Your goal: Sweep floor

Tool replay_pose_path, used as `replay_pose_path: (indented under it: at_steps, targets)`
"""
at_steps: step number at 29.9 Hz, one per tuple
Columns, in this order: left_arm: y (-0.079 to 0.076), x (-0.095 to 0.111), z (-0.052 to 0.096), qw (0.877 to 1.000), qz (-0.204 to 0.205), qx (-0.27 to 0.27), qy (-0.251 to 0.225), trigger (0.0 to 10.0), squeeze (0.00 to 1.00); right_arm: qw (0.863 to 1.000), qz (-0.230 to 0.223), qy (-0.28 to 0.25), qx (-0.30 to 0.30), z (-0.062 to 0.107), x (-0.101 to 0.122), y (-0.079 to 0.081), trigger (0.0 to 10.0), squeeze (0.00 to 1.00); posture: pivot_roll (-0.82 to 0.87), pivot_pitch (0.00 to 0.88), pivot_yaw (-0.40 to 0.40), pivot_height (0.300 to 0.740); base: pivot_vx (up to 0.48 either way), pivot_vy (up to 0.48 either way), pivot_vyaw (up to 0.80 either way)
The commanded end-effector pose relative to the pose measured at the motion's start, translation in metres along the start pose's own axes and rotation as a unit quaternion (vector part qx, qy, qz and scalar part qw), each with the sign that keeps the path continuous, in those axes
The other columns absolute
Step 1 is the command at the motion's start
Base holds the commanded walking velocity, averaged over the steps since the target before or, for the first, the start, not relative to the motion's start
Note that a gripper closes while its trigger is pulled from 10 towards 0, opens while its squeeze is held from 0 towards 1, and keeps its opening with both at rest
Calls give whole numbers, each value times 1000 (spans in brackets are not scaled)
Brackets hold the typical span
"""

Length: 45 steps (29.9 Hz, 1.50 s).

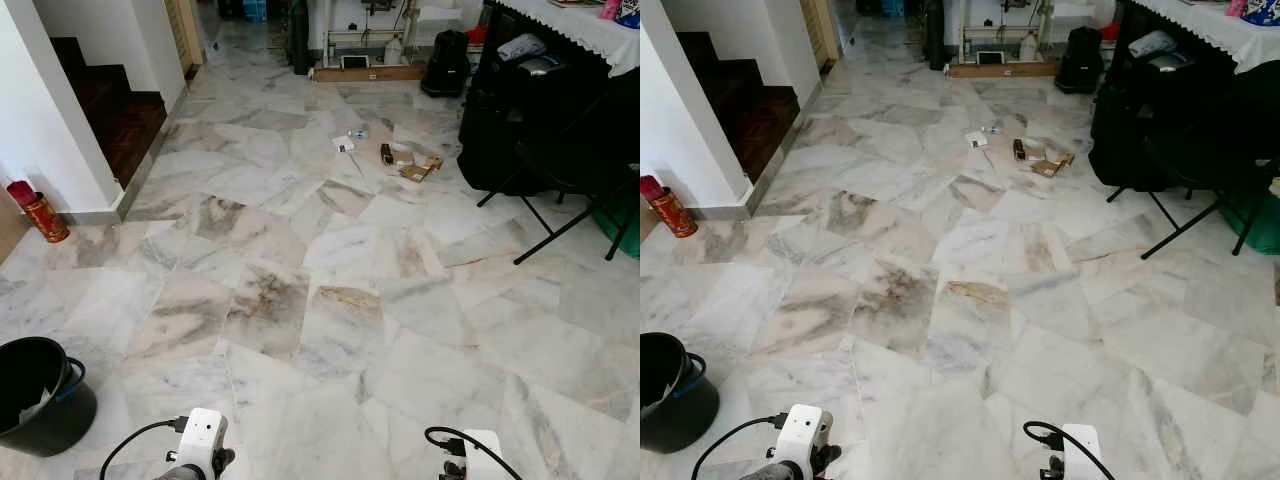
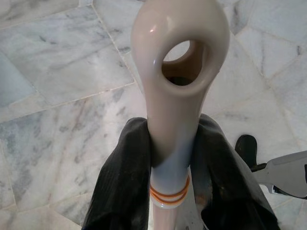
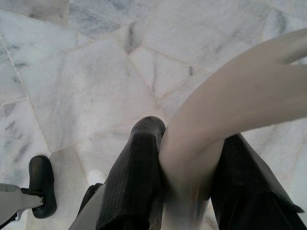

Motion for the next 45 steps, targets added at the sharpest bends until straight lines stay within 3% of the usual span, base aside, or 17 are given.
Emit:
replay_pose_path:
  at_steps: [1,28,33,45]
  targets:
    - [19,-41,13,997,-18,7,81,10000,0,988,-144,-15,-50,9,-21,-15,10000,0,-138,0,21,740,0,0,0]
    - [19,-41,13,997,-18,7,81,10000,0,988,-144,-15,-50,9,-21,-15,10000,0,-138,0,21,740,0,0,0]
    - [17,-30,8,996,-25,0,82,10000,0,989,-141,-34,-33,7,-13,-6,10000,0,-138,0,24,740,0,0,0]
    - [17,-30,8,996,-17,2,82,10000,0,988,-148,-36,-32,7,-13,-5,10000,0,-136,0,24,740,0,0,0]
Point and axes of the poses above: a point about 5 cm out from each wrist's last joint towards the gripper, its own z axis pointing back from the gripper into the wrist, its own x axis along the axis of the wrist's last joint, y = z × x, the point moved 2 cm from there along -z, pointing out of the wrist towards the gripper
